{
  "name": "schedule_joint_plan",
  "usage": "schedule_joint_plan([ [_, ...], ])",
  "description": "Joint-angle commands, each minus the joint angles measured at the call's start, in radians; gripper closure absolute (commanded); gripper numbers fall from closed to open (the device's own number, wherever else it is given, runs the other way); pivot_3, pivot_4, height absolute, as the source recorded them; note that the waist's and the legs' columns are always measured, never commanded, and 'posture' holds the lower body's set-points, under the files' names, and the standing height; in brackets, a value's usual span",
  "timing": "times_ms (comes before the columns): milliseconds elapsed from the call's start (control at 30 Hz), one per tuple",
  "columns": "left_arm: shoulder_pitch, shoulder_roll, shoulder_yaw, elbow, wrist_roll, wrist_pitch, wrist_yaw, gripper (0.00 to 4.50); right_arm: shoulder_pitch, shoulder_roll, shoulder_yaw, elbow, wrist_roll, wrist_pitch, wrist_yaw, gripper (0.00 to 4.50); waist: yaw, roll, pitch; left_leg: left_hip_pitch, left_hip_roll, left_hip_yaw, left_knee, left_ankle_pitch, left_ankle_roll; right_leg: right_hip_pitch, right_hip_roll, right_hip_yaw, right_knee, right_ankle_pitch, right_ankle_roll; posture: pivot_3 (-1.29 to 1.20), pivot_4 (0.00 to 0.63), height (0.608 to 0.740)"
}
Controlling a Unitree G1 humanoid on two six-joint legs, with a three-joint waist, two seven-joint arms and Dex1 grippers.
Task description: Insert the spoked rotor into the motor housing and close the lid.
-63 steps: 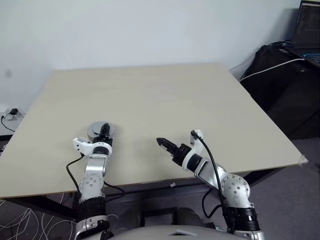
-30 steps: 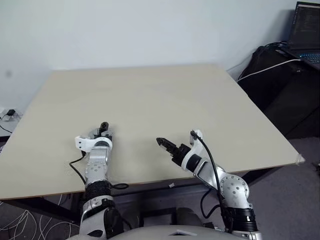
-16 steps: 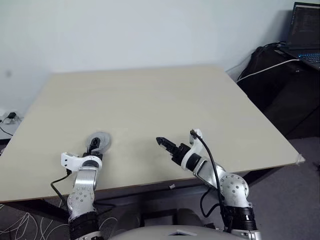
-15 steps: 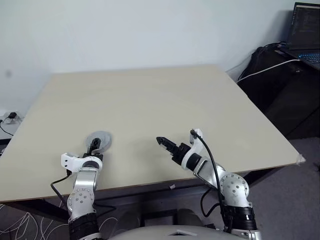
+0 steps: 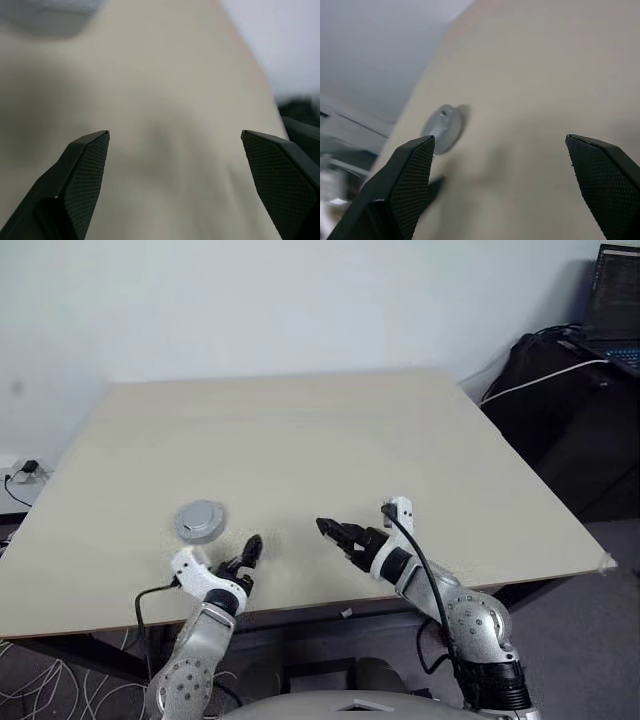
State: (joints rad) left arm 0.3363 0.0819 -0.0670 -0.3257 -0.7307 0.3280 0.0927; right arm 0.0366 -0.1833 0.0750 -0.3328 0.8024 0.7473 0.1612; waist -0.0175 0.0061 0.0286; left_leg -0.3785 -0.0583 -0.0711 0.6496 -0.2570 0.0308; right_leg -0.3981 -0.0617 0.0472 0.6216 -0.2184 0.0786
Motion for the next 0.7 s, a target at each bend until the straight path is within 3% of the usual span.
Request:
schedule_joint_plan([
  [33, -0.006, 0.054, -0.078, 0.032, 0.328, -0.207, -0.050, 0.05, 0.064, -0.075, 0.115, -0.053, -0.278, -0.261, 0.085, 0.00, 0.000, 0.001, 0.001, 0.000, 0.000, 0.001, -0.001, 0.000, 0.000, 0.000, 0.000, 0.000, 0.000, 0.000, 0.000, 0.00, 0.000, 0.740],
  [333, -0.011, 0.046, -0.088, 0.163, 0.578, -0.476, -0.120, 0.05, 0.198, -0.077, 0.145, 0.078, -0.680, -0.734, 0.021, 0.00, 0.011, -0.003, 0.003, -0.001, 0.000, 0.000, -0.002, 0.000, 0.000, -0.002, -0.002, -0.001, -0.001, -0.002, 0.001, 0.00, 0.000, 0.740],
  [533, 0.011, 0.036, -0.073, 0.211, 0.670, -0.579, -0.121, 0.05, 0.277, 0.031, 0.059, 0.134, -0.698, -0.846, -0.073, 0.00, 0.010, -0.003, 0.004, -0.001, 0.000, 0.000, -0.002, 0.000, 0.000, -0.002, -0.003, 0.000, 0.000, -0.002, 0.001, 0.00, 0.000, 0.740],
  [700, 0.024, 0.016, -0.063, 0.224, 0.686, -0.594, -0.119, 0.05, 0.314, 0.063, 0.042, 0.129, -0.703, -0.856, -0.065, 0.00, 0.009, -0.002, 0.005, -0.001, 0.000, 0.000, -0.002, 0.000, 0.000, -0.001, -0.008, -0.001, 0.001, -0.002, 0.001, 0.00, 0.000, 0.740],
])
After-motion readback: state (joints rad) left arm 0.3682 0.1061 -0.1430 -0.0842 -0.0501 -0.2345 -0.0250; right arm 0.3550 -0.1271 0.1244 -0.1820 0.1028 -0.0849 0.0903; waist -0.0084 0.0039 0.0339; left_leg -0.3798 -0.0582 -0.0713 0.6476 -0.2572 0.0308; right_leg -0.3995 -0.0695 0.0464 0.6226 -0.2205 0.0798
